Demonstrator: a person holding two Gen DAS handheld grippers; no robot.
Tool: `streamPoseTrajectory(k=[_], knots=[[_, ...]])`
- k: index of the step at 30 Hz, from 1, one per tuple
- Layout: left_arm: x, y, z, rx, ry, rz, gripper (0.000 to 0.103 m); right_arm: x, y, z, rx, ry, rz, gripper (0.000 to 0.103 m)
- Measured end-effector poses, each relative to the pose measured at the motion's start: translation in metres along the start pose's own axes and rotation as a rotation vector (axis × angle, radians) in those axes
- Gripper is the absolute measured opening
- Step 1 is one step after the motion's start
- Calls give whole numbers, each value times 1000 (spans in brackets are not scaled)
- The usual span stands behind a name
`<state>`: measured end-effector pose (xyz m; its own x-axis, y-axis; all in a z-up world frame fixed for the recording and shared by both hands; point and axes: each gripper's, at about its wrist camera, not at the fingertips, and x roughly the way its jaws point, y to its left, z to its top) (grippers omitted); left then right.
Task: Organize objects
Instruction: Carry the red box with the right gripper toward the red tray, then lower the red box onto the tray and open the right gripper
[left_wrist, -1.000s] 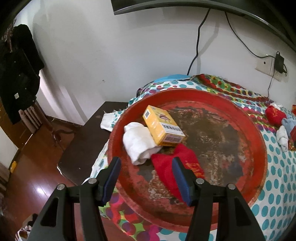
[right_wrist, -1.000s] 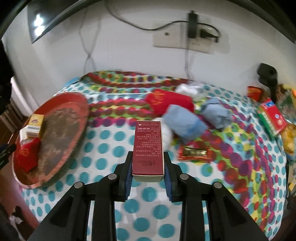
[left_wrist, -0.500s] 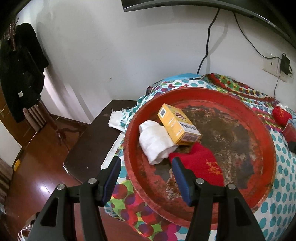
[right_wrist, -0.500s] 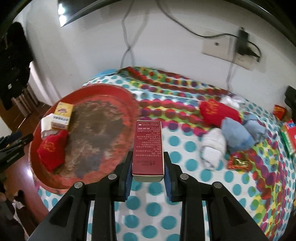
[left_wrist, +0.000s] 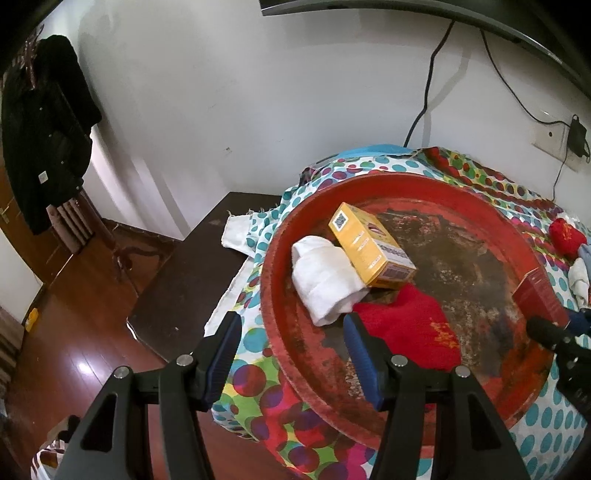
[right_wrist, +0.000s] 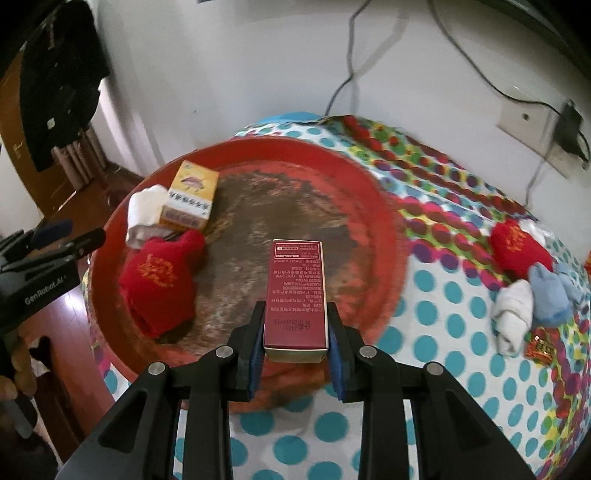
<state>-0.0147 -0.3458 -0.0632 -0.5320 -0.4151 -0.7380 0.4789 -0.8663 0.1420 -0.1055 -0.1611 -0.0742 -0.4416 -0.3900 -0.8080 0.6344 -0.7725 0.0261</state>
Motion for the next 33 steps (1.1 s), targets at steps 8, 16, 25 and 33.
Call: streamPoseTrajectory(k=[8, 16, 25, 33], knots=[[3, 9, 0, -27, 7, -7, 59, 22, 21, 3, -27, 38, 6, 28], [4, 15, 1, -48, 13, -25, 59, 35, 34, 2, -38, 61, 11, 28], [7, 16, 1, -62, 31, -52, 59, 43, 38, -1, -44, 83, 17, 28], [9, 16, 1, -79, 42, -73, 59, 40, 36, -1, -36, 67, 23, 38]])
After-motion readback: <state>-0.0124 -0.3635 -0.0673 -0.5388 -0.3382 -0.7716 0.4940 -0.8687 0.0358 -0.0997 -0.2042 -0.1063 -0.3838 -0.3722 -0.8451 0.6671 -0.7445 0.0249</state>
